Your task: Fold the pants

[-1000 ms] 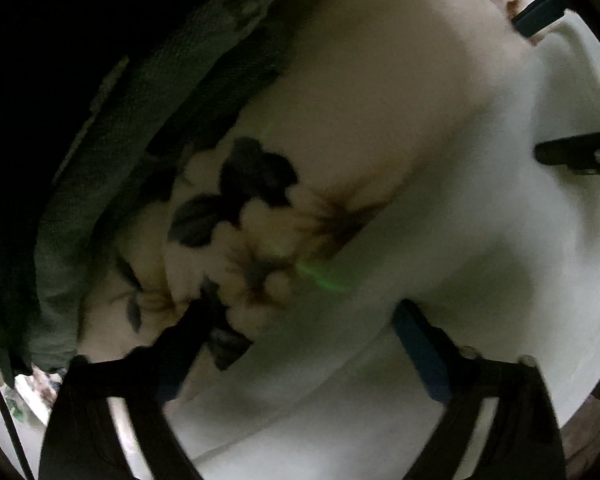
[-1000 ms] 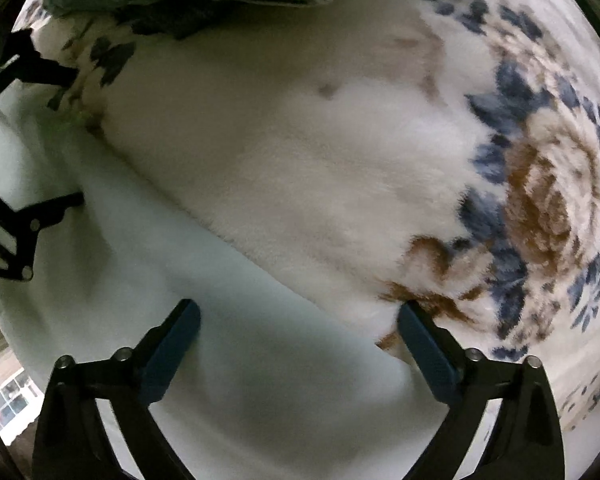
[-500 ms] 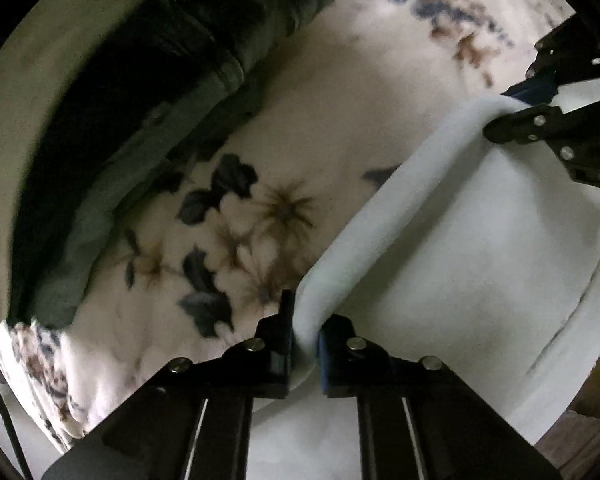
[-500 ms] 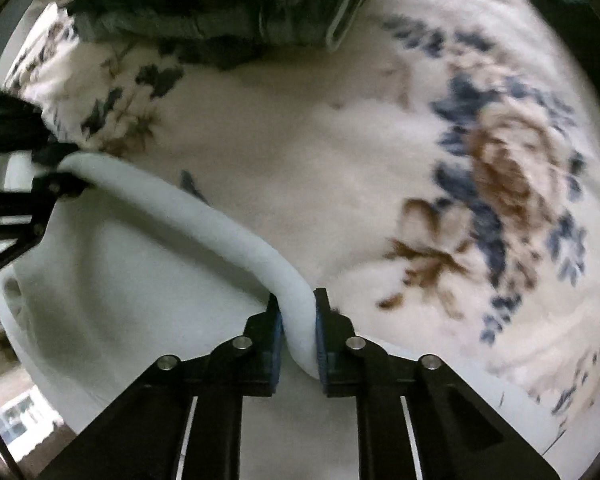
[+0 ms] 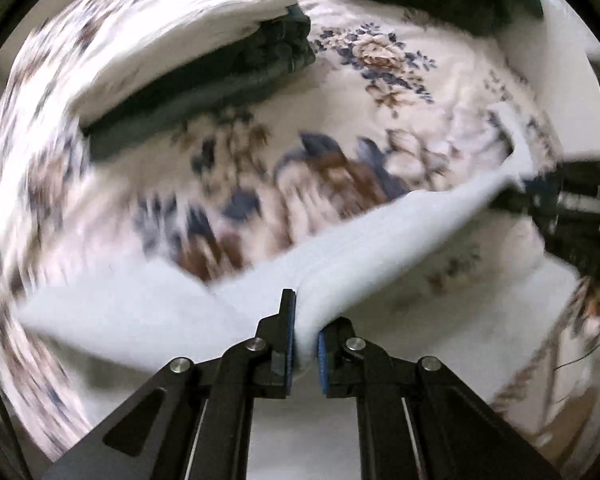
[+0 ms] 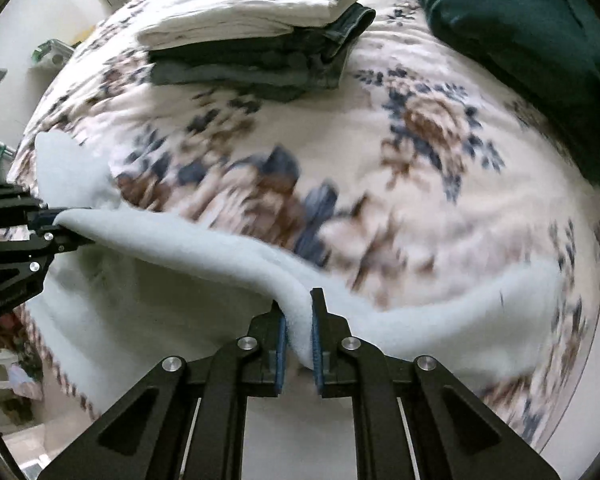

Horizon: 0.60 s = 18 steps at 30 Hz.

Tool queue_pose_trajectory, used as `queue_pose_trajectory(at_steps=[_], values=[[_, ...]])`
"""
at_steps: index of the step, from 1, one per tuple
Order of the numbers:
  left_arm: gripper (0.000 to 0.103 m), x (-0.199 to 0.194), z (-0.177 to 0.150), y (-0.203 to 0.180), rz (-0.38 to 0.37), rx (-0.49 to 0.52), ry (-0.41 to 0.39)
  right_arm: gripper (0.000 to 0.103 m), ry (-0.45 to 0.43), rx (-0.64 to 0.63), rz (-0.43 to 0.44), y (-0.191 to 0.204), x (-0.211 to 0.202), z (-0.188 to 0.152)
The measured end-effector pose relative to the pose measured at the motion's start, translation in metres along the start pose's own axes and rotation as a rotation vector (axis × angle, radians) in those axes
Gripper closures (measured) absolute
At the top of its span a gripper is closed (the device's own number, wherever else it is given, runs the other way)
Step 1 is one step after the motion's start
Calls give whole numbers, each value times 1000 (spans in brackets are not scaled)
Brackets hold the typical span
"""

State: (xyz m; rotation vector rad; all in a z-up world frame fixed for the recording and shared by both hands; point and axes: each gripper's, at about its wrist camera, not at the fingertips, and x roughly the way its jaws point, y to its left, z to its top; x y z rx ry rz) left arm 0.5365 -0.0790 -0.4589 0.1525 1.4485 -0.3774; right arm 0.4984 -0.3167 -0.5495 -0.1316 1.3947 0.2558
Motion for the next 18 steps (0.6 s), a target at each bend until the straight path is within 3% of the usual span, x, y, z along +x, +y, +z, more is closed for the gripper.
queue_pose_trajectory(at_steps=[5,10,14,18], values=[[96,-2,-95,-20,-39,-130,27,92,59,11,-13,52,-8,-106],[97,48,-163,-30,-109,-208,144,92,182,43,-55,82,31,-192],[97,92,-187,-29,-115,-250,186,92,213,73,-92,91,60,-217],[96,110,-189,-33,-108,-271,191,91,217,130,-108,91,74,-221]])
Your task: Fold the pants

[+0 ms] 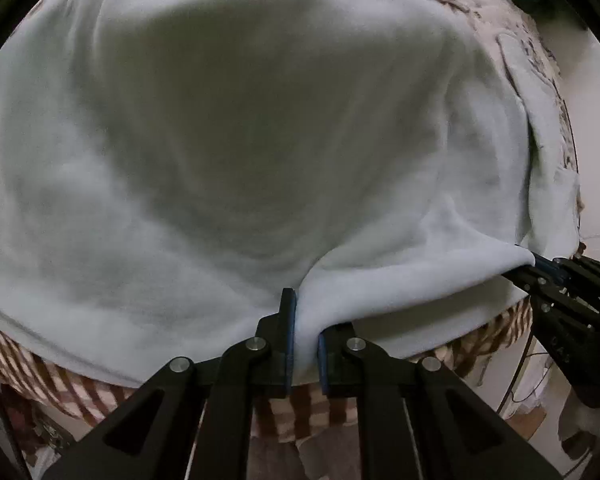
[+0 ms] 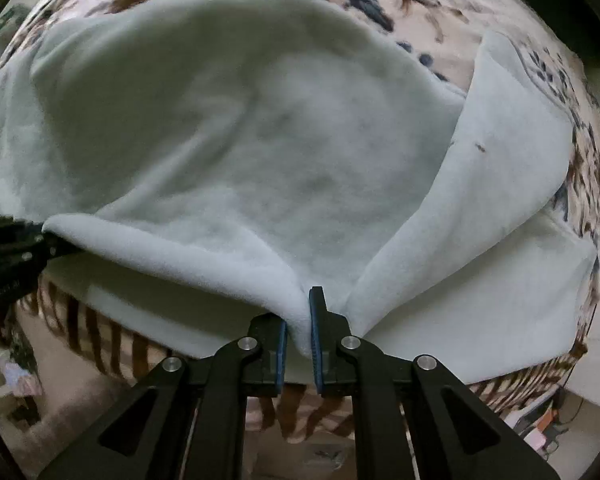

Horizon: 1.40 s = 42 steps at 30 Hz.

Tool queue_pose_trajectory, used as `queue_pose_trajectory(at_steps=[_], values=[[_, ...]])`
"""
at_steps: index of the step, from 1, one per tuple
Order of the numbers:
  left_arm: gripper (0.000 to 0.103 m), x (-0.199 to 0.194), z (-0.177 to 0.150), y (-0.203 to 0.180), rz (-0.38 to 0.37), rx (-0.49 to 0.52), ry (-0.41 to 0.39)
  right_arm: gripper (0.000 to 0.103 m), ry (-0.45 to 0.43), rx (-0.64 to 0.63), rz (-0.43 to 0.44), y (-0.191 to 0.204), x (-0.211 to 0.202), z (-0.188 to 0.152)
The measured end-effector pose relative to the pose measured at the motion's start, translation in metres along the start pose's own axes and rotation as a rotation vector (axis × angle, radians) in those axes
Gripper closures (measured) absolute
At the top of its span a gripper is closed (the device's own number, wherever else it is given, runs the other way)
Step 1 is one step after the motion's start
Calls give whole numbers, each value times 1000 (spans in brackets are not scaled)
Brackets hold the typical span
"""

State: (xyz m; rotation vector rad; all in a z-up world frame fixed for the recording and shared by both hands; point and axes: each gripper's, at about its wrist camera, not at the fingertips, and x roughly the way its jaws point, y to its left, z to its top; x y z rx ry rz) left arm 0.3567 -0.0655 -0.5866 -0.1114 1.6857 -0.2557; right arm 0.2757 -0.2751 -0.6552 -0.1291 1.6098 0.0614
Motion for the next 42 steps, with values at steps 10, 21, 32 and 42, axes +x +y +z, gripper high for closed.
queue_pose_trajectory(at_steps=[10,21,32,42], values=[[76,-39,-4,-26,45,-65,-71,31,30,103,108,-8,-24,0],[11,-94,-26,-27,127,-86,-210,12,-49,183,78,-34,-88,-16],[10,-75,39,-24,319,-106,-289,12,-105,312,-44,-107,-56,75],[10,-64,64,-26,340,-107,-277,83,-54,342,-254,-139,7,147]])
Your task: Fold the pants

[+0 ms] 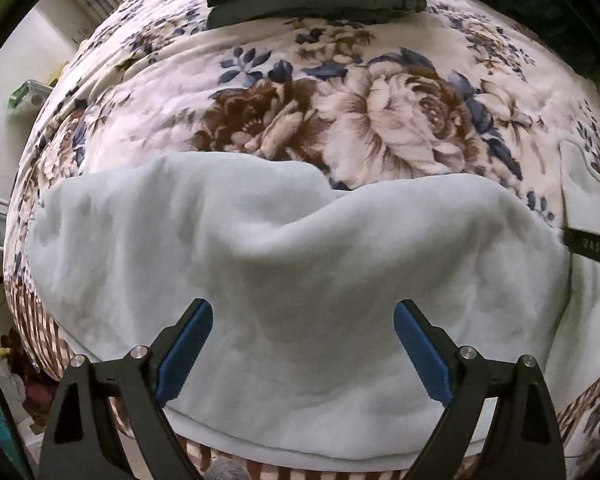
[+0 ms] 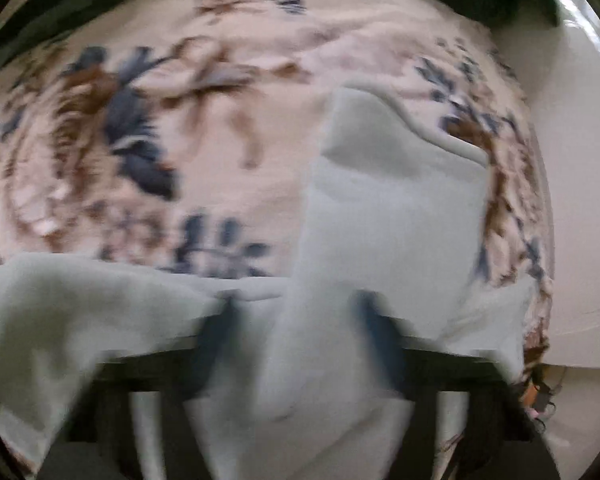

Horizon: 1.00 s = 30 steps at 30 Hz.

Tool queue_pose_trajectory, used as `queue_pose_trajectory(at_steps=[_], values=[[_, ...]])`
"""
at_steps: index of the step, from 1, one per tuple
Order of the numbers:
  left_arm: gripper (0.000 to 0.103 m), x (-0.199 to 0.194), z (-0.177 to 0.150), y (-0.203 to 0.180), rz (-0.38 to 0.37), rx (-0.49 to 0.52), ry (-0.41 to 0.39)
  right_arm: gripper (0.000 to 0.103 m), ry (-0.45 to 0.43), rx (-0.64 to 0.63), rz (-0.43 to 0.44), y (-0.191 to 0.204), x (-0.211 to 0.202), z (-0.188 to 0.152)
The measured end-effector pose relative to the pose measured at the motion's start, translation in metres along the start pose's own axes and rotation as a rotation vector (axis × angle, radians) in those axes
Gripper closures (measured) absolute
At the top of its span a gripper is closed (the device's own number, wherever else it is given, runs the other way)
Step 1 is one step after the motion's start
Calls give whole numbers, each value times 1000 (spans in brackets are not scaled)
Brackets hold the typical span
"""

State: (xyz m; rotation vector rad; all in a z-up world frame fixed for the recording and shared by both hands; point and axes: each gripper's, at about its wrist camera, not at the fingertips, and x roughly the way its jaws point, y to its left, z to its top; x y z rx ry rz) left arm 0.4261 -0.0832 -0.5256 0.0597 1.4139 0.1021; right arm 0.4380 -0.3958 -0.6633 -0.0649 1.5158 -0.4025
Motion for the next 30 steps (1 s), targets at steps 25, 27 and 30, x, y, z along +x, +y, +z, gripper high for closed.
queue_pose_trajectory(at_steps=[25,27,30], values=[[10,19,-40,-54,-67,96,102,50,112,1095,694,-240,105,-167],[10,19,-43,-57,-77,101,109,50,107,1221,780,-249,109,-182],[10,21,-47,-63,-85,106,116,50,38,1313,835,-262,104,-203]])
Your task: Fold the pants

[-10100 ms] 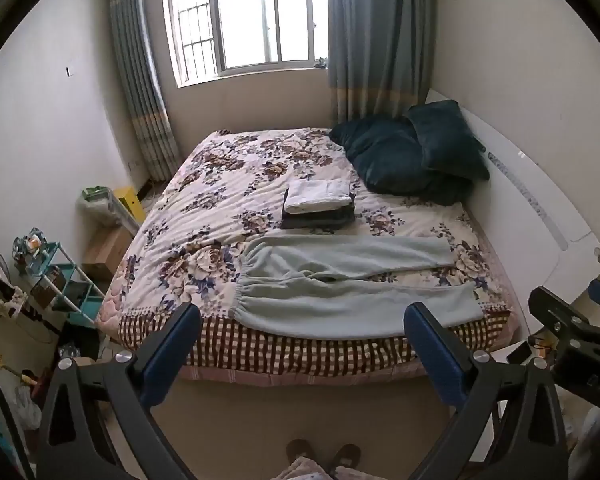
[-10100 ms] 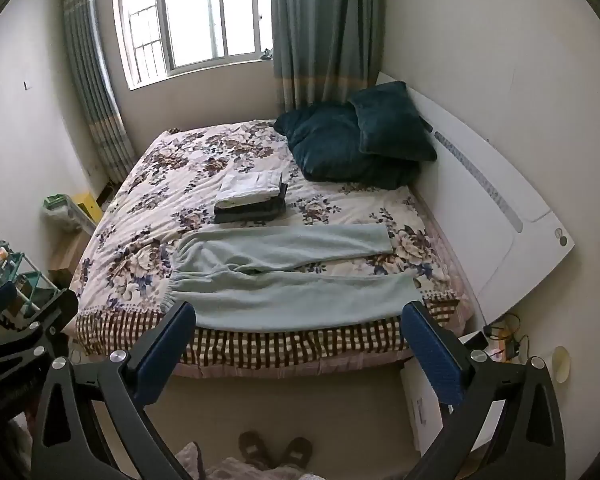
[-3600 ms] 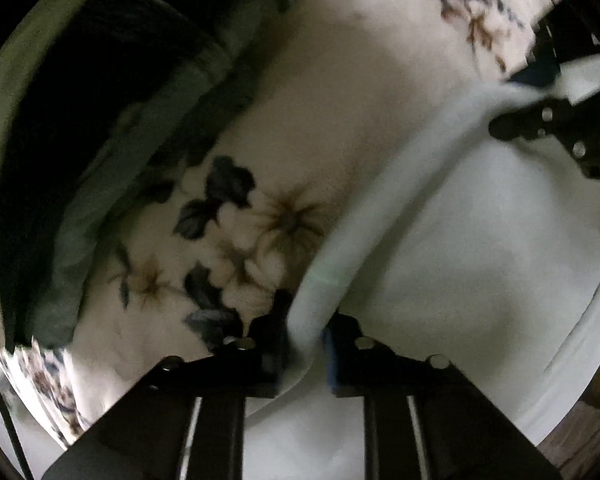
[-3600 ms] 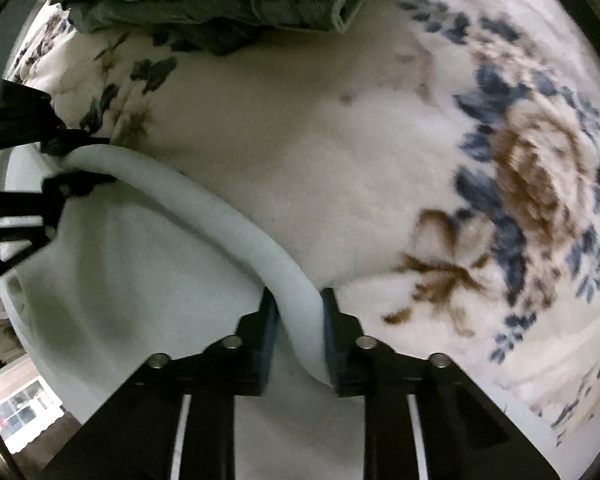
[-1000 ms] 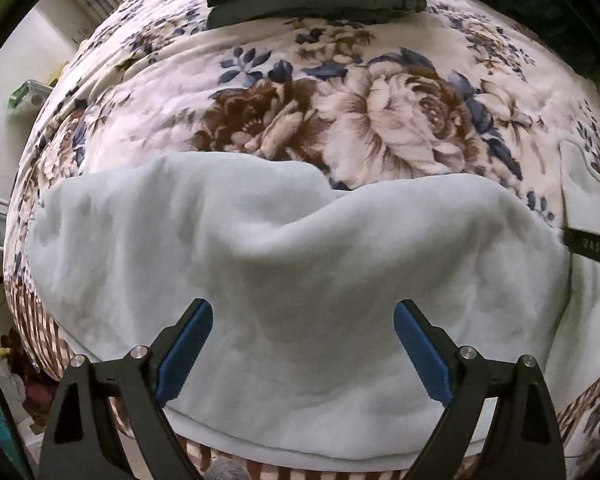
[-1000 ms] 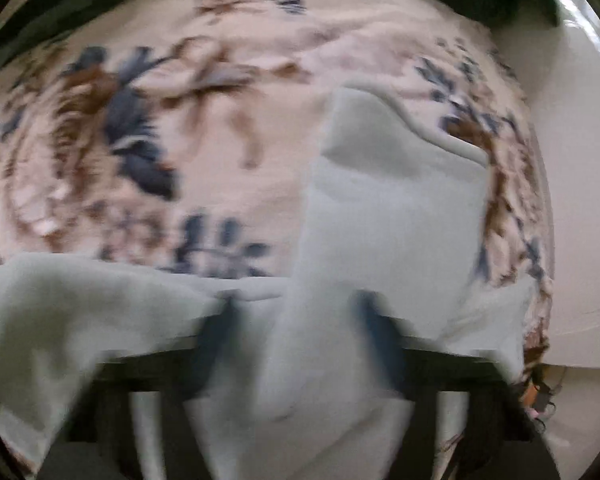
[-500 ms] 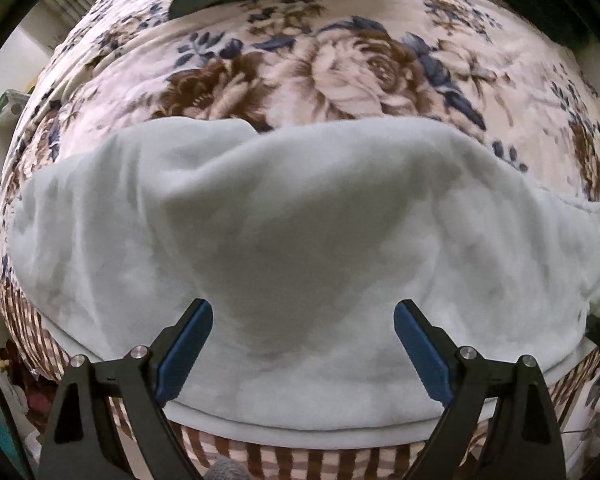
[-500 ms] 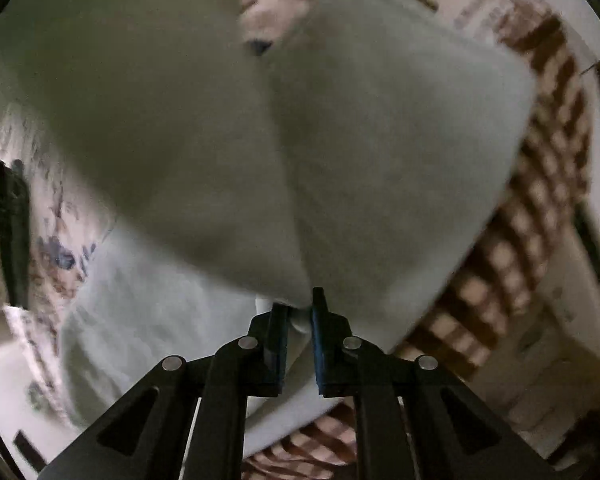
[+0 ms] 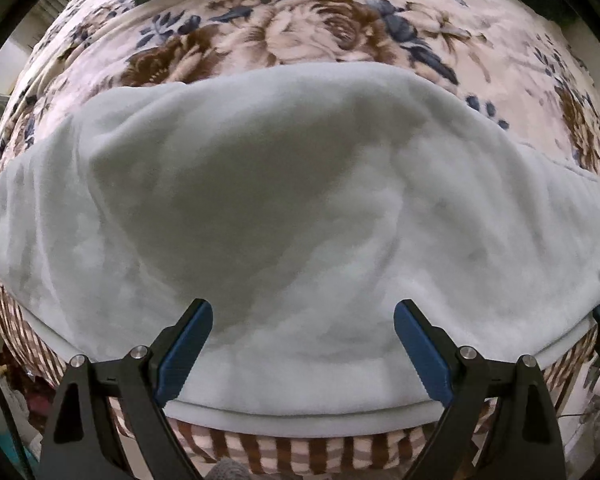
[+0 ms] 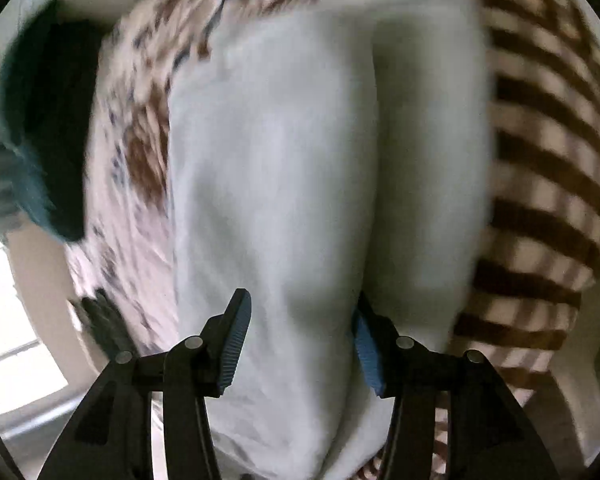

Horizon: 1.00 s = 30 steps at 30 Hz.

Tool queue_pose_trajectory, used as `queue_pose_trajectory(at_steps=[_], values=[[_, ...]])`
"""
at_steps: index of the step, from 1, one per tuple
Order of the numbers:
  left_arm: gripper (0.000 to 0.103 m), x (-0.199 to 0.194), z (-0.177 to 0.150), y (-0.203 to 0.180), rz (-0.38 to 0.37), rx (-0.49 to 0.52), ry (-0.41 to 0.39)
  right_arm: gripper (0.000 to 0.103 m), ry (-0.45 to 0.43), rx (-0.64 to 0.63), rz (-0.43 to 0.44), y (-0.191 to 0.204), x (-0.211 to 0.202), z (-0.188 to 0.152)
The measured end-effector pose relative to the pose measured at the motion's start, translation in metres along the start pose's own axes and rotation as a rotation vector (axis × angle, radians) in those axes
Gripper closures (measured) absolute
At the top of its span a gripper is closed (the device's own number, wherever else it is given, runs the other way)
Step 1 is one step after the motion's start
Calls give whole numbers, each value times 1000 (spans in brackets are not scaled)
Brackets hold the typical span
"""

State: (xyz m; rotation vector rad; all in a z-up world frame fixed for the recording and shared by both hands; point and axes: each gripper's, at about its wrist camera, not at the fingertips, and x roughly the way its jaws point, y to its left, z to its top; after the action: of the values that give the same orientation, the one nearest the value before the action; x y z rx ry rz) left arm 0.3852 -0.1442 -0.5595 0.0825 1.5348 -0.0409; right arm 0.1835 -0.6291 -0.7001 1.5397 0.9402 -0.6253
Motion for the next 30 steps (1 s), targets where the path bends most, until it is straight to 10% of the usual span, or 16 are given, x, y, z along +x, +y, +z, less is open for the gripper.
queue_pose_trajectory(at_steps=[6,9,17,21,25,30], values=[[10,9,-2,-12,7,20,14,42,65,-125,-47,2,28,7],[10,9,-4,-20,14,24,9,95,76,-270,-137,26,39,1],[10,1,-17,-14,-13,-18,13,96,18,-339,-292,40,-1,15],[10,-1,-23,-3,0,-42,-8,86,101,-349,-356,28,22,20],[10,-15,-28,41,-1,-116,-74,36,85,-361,-289,45,-2,-4],[10,-40,-38,132,17,-276,-118,36,167,-412,-247,61,-1,-88]])
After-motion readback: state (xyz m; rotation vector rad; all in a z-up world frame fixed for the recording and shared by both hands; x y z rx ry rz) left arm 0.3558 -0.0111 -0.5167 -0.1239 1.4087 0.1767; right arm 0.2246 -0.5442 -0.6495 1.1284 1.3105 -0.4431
